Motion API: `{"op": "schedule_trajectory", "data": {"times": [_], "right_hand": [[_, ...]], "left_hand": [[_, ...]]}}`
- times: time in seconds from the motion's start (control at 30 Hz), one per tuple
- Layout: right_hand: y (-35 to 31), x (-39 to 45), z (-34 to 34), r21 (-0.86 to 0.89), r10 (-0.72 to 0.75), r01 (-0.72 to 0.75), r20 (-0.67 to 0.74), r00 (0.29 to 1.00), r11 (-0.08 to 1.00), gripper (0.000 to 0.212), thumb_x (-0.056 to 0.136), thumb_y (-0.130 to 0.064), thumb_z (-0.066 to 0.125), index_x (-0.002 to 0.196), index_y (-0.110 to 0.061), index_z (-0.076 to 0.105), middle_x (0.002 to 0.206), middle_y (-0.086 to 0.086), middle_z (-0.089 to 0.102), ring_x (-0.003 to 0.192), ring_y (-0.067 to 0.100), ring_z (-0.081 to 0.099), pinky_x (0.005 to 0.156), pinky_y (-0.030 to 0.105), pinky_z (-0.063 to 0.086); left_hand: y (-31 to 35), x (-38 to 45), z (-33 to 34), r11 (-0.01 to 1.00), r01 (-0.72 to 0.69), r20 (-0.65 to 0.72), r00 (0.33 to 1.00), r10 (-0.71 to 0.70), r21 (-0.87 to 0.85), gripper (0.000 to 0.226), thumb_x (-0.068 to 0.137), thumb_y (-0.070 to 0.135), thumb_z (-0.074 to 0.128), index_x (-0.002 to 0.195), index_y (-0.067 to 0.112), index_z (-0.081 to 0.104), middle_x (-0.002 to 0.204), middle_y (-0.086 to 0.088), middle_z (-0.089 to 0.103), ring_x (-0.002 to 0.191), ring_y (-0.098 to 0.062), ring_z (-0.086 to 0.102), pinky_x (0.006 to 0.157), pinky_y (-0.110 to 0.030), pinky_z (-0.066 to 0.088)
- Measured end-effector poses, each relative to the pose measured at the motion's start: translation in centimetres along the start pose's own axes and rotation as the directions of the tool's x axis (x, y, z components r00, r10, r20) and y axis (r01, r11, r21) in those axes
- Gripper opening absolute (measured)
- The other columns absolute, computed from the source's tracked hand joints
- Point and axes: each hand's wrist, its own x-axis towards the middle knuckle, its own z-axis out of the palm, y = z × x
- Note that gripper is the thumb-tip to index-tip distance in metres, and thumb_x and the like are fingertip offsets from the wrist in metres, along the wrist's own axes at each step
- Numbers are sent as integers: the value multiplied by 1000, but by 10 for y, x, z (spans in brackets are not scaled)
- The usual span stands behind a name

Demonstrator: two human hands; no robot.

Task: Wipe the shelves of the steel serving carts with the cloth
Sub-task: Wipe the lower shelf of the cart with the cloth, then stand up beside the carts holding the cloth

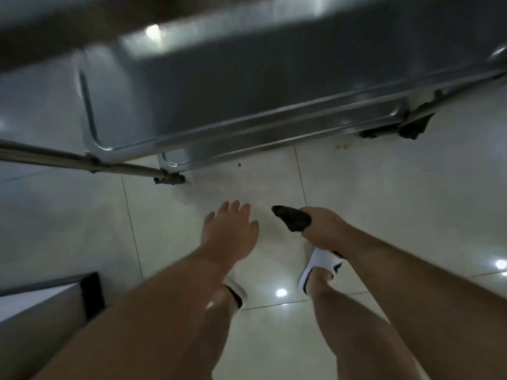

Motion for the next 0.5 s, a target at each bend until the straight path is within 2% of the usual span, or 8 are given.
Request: {"op": "schedule_trajectory", "data": {"times": [0.13,0.27,0.4,0.5], "right_hand": [[-27,-110,-50,-166,18,-12,35,999,986,25,99,-14,54,122,-16,63,117,10,68,103,29,64,86,34,51],[-70,-222,-99,-276,-10,20,35,999,961,17,94,-14,61,111,-17,60,102,7,64,90,26,58,73,29,41],[-112,-309,-126,-349,-9,1,-20,1000,937,42,95,-8,61,135,-21,57,118,9,66,102,30,63,87,39,55],[-133,-360,-135,-409,-30,5,-56,998,912,52,88,-3,61,134,-27,57,111,4,66,94,25,63,79,37,56]], "left_hand": [[24,-95,-60,997,69,9,998,-69,-47,60,107,51,29,161,26,32,168,1,32,155,-23,27,120,-48,30],[48,-184,-122,983,65,-20,997,-69,-171,56,107,47,34,156,21,41,157,-4,46,142,-27,43,109,-45,39],[54,-250,-168,978,27,-91,995,-47,-206,55,106,48,33,155,23,42,156,-4,48,139,-28,47,107,-46,40],[48,-278,-195,979,-34,-149,989,4,-202,54,107,47,30,155,24,42,156,-4,48,138,-28,46,107,-46,39]]}}
